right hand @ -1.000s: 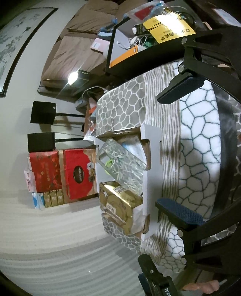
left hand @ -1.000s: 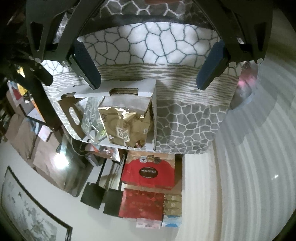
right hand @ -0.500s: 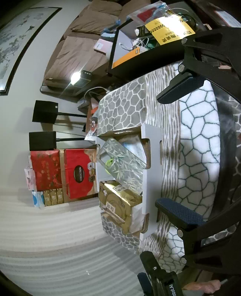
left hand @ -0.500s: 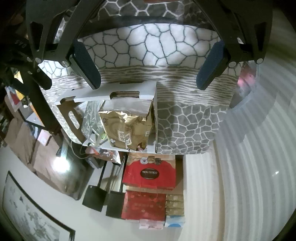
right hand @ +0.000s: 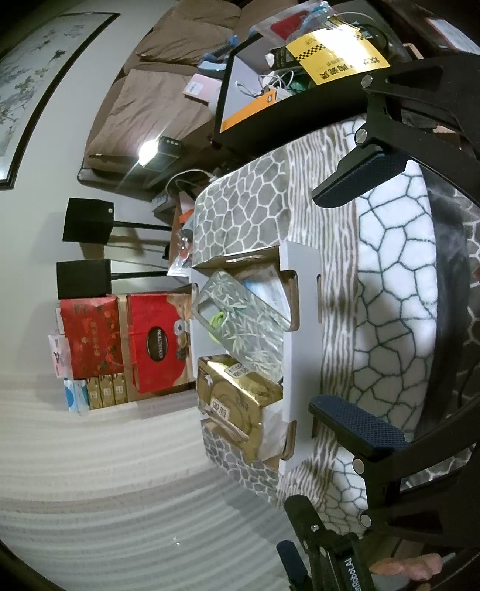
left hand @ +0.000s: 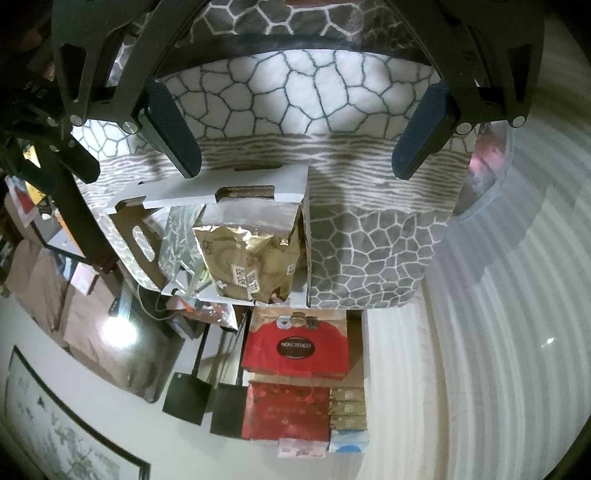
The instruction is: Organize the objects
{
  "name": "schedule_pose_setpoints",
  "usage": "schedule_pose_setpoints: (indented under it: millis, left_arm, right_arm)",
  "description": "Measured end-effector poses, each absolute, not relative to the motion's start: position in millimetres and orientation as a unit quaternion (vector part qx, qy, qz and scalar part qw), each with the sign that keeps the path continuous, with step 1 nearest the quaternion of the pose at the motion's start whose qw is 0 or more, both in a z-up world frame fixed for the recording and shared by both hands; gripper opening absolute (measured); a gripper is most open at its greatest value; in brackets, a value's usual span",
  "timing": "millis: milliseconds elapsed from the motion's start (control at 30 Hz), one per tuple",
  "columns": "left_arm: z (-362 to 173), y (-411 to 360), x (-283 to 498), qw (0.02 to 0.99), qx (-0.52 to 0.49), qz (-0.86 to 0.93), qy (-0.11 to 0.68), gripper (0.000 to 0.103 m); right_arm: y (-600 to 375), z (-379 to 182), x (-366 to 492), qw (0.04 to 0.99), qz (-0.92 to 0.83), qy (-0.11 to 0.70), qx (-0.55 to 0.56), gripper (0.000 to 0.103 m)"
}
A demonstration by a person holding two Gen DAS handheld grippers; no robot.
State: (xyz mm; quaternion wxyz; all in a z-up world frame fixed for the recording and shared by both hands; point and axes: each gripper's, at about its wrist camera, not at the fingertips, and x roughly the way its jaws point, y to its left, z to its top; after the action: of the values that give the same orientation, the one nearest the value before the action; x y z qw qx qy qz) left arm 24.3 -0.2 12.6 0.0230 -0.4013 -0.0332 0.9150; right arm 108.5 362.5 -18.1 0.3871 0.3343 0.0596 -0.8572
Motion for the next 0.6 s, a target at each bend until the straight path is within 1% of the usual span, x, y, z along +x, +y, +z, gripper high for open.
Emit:
schedule_pose_setpoints:
  millis: [600]
  left_arm:
    - [11.0, -2.0, 23.6, 0.014, -0.402, 0.915, -0.024, 0.103]
  right_arm:
    - [360.8, -18.9, 109.7, 0.388, -0.856, 0.063, 0.335, 0.102]
